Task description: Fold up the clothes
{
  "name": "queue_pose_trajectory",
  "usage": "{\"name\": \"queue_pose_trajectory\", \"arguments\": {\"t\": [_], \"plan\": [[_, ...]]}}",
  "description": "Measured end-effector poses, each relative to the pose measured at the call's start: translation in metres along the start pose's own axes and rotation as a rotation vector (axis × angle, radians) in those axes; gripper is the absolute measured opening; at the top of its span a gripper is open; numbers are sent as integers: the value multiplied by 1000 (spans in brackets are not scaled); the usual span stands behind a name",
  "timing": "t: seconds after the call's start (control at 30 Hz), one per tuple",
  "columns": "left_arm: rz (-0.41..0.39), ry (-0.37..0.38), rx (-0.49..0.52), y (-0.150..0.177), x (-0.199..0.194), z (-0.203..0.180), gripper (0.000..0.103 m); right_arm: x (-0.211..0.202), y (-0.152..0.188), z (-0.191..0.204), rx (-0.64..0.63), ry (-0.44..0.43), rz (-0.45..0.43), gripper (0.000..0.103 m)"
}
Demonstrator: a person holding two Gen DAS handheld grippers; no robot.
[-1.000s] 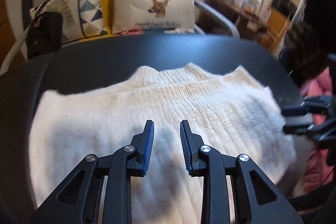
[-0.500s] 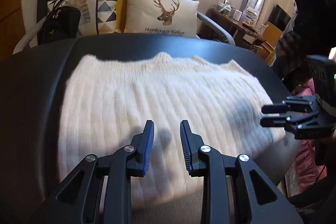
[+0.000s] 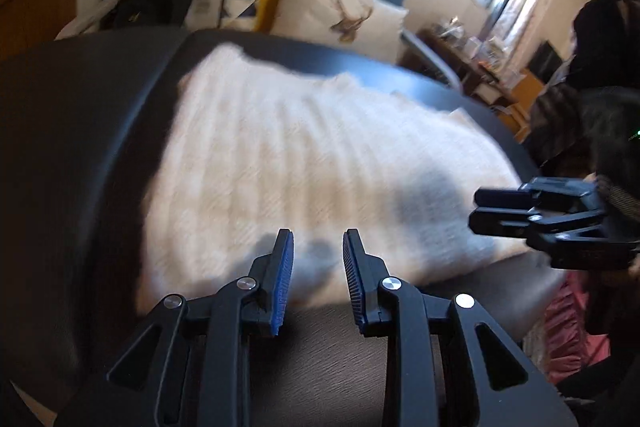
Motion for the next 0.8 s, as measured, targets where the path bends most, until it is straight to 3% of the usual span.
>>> {"name": "queue_pose_trajectory", "arguments": {"t": [0.17,0.33,0.4,0.57,0.8], "plan": [[-22,70,-104,-1,-10,15,28,46,10,13,-69,94,120,40],[-106,102,-198,-6,-45,49,28,30,-8,29,-42,17,31,40],[-113,74,-194,-1,-50,67,28,24,-15,37,-57,2,-3,40],[-94,39,-138,10,-50,91,28,45,-24,36,-42,-10,22,40],[-52,126,30,-4,-36,71,28,66,-19,27,16,-55,38,40]]}}
Point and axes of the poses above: each gripper's, at about its wrist camera, not at the fingertips, and x roughly the way its jaws point, z to its left, y to its underside, the point moved 10 cm from there along x, roughly the way its jaws point, and after that the axes turned 7 degrees about -y, right-handed, at the moved point
